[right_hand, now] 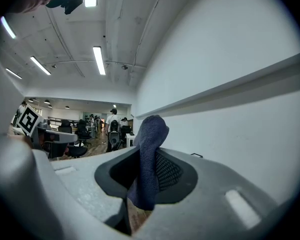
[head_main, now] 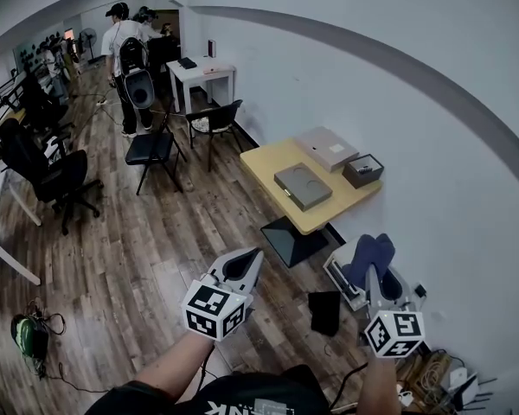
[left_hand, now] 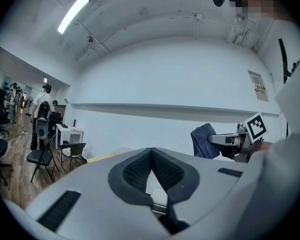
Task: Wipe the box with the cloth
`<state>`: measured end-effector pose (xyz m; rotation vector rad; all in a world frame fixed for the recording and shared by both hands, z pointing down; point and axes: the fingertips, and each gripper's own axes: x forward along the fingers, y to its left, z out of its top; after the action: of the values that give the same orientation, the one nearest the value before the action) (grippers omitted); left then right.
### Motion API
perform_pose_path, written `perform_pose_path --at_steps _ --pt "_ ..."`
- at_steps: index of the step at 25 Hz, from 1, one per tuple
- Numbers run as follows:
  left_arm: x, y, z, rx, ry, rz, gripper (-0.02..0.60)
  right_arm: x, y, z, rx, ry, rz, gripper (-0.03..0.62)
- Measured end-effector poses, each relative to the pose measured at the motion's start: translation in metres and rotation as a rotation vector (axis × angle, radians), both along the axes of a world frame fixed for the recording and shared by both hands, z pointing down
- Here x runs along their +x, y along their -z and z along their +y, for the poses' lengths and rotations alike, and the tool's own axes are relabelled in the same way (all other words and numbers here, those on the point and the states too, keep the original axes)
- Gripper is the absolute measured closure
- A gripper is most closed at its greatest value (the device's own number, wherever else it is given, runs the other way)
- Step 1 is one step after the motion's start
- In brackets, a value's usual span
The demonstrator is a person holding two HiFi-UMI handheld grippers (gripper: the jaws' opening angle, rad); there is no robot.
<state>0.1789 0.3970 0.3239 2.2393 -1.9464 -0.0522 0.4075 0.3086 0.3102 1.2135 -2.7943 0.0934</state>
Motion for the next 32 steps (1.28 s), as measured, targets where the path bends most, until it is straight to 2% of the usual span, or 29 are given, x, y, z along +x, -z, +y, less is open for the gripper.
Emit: perform_pose_path --at_steps 6,13,20,25,32 --pt "-0.029 -0.005 -0.002 -0.003 0.01 0.043 0.58 -0.034 -0.002 -0.008 0.01 0.031 0.033 0.513" --pt "-0.066 -0.002 -0.028 -0.009 0.089 0.041 0.58 -0.08 0.002 -0.06 0.012 0.101 0.016 0.513" --pt "-0.082 0.011 -0.091 -0.005 0.147 0.021 0.58 -0.106 0.01 -0.136 0.016 0.164 0.005 0.513" --pt "-0.082 0.013 -0.148 -0.014 0.163 -0.024 0.58 -0.11 0.013 -0.197 0.015 0.182 0.001 0.513" --pt "-0.084 0.014 -0.206 -0.033 0.199 -0.031 0.58 -0.115 0.012 -0.258 0.004 0.224 0.011 0.513"
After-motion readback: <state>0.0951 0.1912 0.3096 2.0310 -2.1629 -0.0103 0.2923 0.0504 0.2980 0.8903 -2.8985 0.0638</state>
